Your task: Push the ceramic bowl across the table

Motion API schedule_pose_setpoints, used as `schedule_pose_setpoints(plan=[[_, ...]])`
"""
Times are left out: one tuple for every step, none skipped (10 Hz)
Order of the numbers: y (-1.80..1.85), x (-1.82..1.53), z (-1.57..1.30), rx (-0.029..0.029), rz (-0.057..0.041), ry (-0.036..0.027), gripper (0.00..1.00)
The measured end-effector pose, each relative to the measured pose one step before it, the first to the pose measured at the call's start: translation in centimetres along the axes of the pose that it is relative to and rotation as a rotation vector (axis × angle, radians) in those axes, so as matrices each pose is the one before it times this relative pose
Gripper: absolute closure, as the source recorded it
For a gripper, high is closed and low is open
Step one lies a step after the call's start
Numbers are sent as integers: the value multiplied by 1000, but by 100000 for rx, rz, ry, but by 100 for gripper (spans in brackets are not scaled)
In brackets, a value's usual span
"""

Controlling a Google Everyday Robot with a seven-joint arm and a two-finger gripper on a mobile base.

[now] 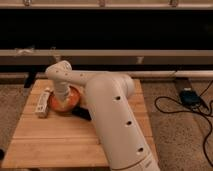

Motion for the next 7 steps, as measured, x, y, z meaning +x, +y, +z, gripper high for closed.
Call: schedule_pose_setpoints(plan=[[163, -206, 419, -1266, -1273, 642, 100], [238, -275, 368, -1208, -1503, 667, 100], [281, -233, 217, -1149, -1403, 603, 100], [475, -593, 283, -1499, -2380, 687, 100], [365, -856, 107, -1156, -2703, 401, 100], [384, -963, 89, -1249, -2970, 192, 100], [420, -1055, -22, -1156, -3110, 161, 100]])
